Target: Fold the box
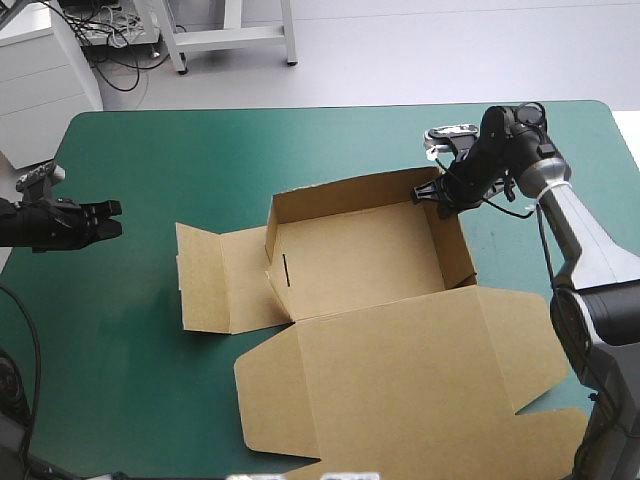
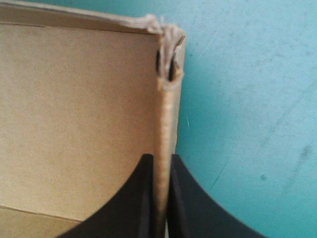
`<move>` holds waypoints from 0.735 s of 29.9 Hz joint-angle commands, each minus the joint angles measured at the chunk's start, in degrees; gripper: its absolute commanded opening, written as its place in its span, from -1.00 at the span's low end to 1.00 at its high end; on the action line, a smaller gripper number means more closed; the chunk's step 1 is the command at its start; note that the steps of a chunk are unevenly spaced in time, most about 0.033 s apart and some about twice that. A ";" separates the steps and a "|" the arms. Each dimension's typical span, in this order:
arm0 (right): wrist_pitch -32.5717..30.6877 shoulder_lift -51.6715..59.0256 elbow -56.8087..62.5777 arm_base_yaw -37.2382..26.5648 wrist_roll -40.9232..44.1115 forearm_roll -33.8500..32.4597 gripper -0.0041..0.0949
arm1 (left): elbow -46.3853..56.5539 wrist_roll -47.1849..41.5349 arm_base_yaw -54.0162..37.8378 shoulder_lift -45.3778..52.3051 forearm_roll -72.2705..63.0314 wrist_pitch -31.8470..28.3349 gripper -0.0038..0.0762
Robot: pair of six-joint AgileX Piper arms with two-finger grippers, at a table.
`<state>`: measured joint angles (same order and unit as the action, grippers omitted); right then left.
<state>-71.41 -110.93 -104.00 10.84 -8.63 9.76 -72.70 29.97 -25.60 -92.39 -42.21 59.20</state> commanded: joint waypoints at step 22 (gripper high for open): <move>-0.09 7.65 -6.96 -0.20 4.67 -2.06 0.39 | -1.42 -0.40 0.12 2.44 -2.23 0.35 -0.98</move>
<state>-71.01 -109.26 -111.62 10.84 -4.28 7.35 -72.70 29.97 -25.60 -92.39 -42.05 59.90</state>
